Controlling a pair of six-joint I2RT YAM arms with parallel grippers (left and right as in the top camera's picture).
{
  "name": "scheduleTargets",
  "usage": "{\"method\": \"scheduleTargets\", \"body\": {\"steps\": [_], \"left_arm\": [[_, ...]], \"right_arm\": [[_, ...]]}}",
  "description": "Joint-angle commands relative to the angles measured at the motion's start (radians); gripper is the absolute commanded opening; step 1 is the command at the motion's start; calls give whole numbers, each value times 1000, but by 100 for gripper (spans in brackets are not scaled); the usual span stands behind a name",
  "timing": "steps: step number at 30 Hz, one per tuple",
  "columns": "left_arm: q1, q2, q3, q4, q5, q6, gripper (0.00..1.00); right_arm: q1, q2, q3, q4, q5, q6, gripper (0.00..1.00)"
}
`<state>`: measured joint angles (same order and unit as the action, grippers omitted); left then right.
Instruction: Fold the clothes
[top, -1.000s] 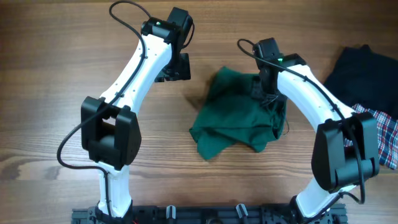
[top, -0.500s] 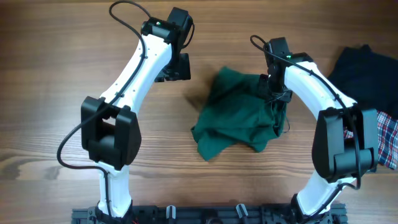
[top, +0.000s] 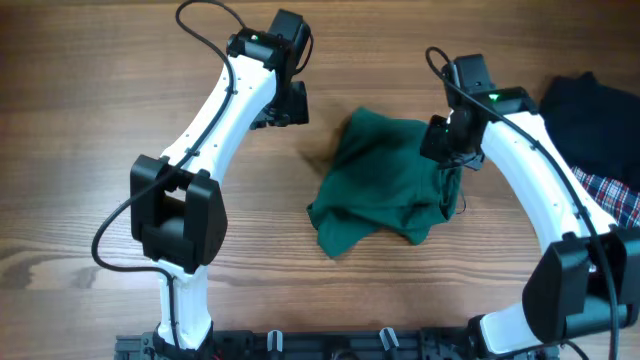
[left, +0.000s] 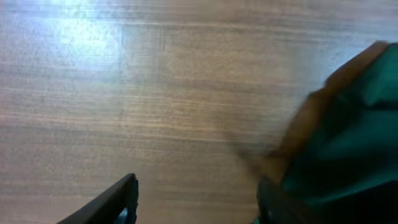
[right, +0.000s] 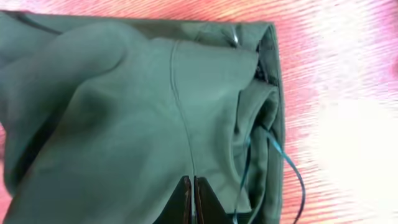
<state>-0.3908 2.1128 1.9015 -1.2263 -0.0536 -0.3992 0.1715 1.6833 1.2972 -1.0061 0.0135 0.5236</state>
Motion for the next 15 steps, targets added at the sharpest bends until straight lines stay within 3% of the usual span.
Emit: {"method": "scheduleTargets", "body": {"steps": [1,7,15], "left_arm": [[0,-38,16,19,13,2,61],[0,-38,16,19,13,2,61],[0,-38,16,19,13,2,62]], "right_arm": [[2,34,-97,46,-87,14,4],[2,35,-268,239,-198,14,4],[2,35,-365,285,-126,67,4]]}}
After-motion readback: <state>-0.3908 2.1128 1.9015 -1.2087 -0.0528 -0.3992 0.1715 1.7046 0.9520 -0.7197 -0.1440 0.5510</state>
